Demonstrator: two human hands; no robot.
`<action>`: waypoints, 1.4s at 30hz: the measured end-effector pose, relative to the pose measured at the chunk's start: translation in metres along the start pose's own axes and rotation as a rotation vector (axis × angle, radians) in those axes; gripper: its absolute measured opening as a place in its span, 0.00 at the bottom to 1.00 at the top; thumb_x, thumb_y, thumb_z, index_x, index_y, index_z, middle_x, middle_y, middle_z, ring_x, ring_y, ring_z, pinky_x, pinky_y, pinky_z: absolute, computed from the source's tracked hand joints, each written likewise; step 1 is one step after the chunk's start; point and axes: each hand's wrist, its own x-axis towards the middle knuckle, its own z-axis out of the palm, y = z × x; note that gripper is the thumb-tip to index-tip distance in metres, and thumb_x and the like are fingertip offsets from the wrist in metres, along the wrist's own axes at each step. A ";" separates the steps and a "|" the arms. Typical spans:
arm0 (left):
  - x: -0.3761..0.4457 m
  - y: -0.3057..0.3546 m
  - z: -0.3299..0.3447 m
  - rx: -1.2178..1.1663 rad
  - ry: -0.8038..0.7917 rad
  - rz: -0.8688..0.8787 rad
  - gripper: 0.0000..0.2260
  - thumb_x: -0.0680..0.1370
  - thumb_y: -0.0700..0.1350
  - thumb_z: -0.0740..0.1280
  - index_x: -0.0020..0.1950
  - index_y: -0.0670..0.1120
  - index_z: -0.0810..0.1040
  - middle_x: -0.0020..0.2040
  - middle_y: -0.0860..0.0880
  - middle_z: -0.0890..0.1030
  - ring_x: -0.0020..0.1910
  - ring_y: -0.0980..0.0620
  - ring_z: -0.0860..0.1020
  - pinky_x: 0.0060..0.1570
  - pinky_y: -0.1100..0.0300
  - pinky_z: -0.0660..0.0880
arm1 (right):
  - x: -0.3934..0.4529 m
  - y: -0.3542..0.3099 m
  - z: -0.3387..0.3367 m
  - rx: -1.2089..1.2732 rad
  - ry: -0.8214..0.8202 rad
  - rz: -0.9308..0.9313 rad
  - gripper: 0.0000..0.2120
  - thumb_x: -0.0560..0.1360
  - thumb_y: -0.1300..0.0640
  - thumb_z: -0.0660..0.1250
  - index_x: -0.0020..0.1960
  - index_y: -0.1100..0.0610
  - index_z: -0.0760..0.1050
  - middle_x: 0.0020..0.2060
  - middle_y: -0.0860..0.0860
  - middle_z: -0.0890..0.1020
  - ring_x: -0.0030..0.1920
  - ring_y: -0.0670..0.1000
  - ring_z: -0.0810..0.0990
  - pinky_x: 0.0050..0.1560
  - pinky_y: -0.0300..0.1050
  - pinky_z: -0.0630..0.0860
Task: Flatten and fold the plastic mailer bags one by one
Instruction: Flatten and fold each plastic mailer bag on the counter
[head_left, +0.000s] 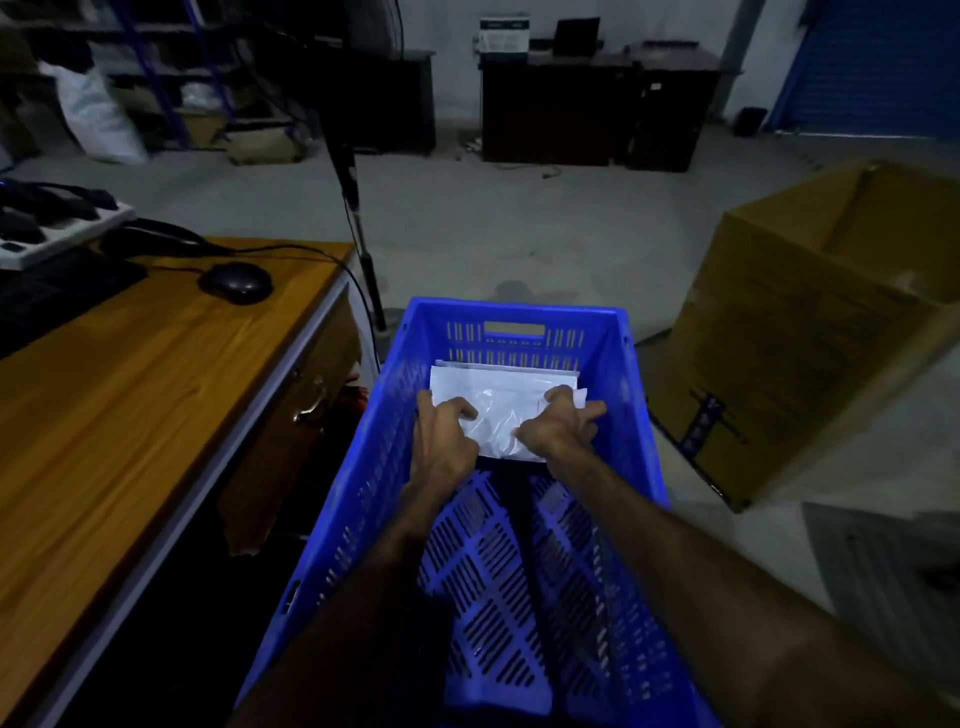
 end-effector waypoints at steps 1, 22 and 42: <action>0.005 -0.002 0.001 0.012 -0.003 0.011 0.20 0.71 0.29 0.67 0.55 0.50 0.81 0.63 0.47 0.65 0.61 0.43 0.75 0.64 0.48 0.75 | -0.001 0.001 0.004 -0.016 0.016 -0.019 0.28 0.70 0.63 0.76 0.64 0.49 0.68 0.67 0.56 0.56 0.64 0.62 0.69 0.62 0.56 0.75; 0.015 -0.027 0.014 0.428 -0.180 0.176 0.26 0.83 0.44 0.67 0.80 0.53 0.65 0.83 0.41 0.36 0.83 0.36 0.46 0.79 0.42 0.55 | -0.013 0.053 0.042 -0.362 0.296 -0.364 0.16 0.75 0.61 0.74 0.59 0.52 0.74 0.55 0.53 0.73 0.54 0.55 0.74 0.50 0.48 0.77; 0.007 -0.030 0.042 0.743 -0.408 0.255 0.34 0.81 0.52 0.65 0.84 0.51 0.53 0.83 0.41 0.50 0.79 0.29 0.52 0.71 0.33 0.65 | -0.025 0.070 0.056 -0.402 0.152 -0.533 0.35 0.73 0.63 0.66 0.79 0.57 0.64 0.78 0.59 0.63 0.78 0.60 0.62 0.72 0.57 0.69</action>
